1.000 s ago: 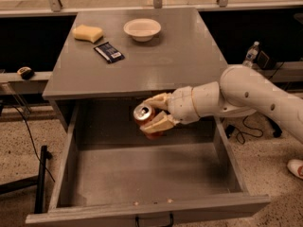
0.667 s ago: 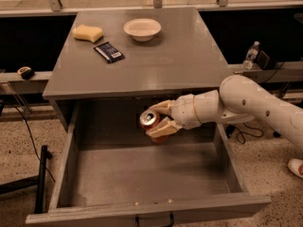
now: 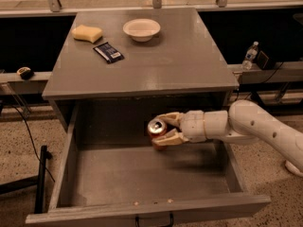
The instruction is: Place coke can into top drawer
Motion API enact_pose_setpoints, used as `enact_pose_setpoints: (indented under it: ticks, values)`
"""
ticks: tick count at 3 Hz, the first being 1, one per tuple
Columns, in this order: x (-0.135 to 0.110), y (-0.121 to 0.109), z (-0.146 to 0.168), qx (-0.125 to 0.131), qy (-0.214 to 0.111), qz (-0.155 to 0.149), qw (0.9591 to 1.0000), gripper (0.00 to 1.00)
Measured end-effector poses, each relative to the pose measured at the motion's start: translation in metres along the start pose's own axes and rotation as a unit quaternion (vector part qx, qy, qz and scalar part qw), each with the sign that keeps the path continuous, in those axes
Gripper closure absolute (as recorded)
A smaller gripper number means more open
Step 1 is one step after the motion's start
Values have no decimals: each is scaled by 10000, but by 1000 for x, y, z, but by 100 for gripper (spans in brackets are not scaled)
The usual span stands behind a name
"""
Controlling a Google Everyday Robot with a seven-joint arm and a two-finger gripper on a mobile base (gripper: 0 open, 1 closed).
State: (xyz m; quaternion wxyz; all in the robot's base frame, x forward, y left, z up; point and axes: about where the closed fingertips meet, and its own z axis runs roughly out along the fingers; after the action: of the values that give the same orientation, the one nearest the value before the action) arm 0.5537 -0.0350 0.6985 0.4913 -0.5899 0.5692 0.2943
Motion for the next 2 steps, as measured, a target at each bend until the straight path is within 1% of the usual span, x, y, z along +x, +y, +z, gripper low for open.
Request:
enact_pose_setpoints:
  ticks: [1,2]
  values:
    - [2,11,-12,246,-452,-41,9987,35]
    - [3,11,-15,293,-496,-69,9983,11]
